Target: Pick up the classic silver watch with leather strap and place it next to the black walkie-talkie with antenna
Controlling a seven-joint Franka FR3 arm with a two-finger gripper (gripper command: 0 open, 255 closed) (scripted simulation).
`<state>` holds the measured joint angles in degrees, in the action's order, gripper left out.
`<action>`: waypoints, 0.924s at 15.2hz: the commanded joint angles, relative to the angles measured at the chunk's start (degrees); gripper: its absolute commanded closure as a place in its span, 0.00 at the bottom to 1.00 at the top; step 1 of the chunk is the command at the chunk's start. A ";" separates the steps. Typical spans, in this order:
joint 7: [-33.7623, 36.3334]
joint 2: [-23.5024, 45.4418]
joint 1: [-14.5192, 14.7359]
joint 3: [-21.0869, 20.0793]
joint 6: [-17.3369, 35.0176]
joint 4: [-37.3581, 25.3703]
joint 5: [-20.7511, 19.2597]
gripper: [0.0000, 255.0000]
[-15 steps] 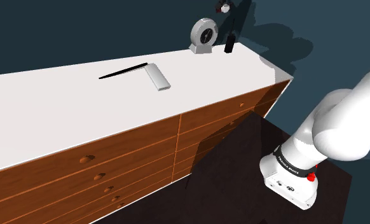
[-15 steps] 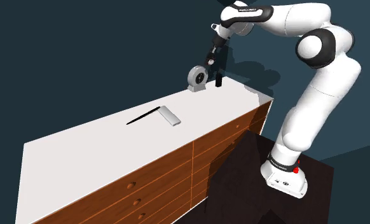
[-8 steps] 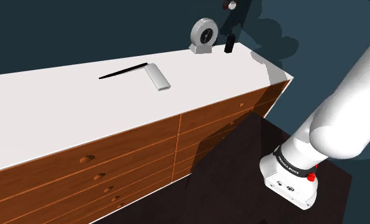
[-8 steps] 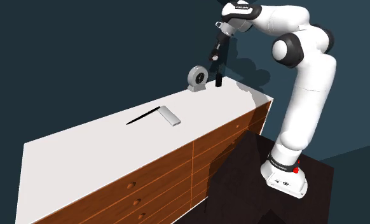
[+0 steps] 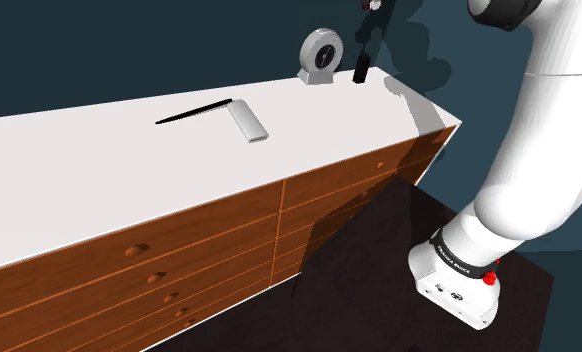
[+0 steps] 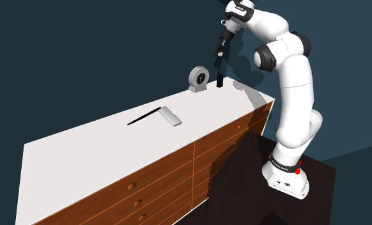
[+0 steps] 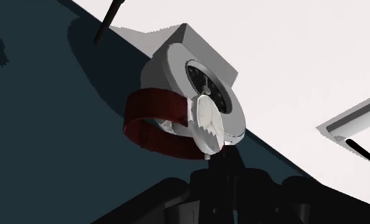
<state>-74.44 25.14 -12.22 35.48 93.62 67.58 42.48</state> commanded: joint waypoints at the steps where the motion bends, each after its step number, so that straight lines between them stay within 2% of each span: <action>1: -0.85 1.51 -0.98 -0.25 0.14 -0.81 0.84 1.00; 14: -5.76 0.08 1.99 -0.37 9.29 11.09 0.95 1.00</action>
<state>-79.99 25.21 -10.51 35.19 102.16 77.95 43.36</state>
